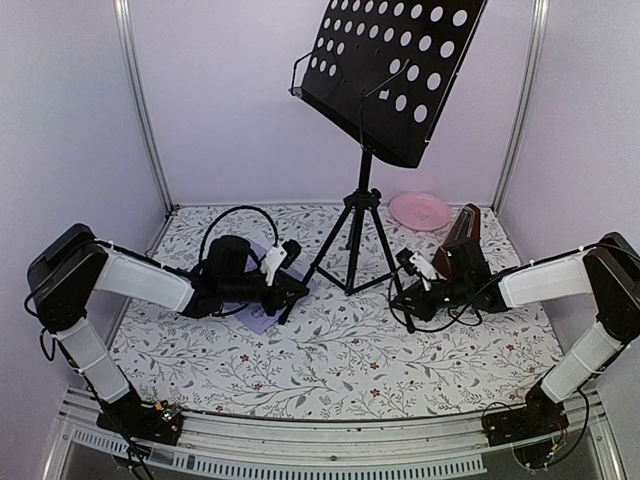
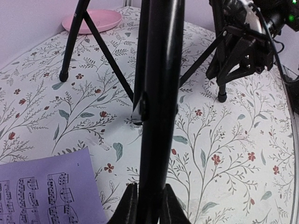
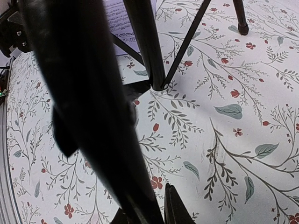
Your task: Set up the instrument practice props
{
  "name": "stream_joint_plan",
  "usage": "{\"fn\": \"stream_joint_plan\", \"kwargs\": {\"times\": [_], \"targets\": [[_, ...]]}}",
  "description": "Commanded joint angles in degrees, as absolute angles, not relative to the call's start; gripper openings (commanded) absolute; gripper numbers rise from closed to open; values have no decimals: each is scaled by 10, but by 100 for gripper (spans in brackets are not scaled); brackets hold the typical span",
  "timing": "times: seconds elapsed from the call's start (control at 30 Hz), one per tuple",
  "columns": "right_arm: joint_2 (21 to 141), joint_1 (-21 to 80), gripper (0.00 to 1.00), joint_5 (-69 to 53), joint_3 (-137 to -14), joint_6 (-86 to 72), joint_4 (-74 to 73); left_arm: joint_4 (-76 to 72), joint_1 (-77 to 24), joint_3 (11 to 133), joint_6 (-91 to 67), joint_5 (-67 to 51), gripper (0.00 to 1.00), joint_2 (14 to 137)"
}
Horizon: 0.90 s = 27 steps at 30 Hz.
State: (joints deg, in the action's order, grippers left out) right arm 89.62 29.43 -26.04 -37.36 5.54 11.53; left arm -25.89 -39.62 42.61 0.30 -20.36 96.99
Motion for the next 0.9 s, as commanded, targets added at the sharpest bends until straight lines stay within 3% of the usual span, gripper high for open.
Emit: {"fn": "stream_joint_plan", "kwargs": {"times": [0.0,0.43,0.87], "targets": [[914,263,0,-195,-379,-121,-12,-174,-362,375,-71,-170,0,974],[916,272,0,-172,-342,-182,-52,-202,-363,326,-89,-168,0,966],[976,274,9,-70,-461,-160,-112,-241,-384,319,-109,-176,0,987]]}}
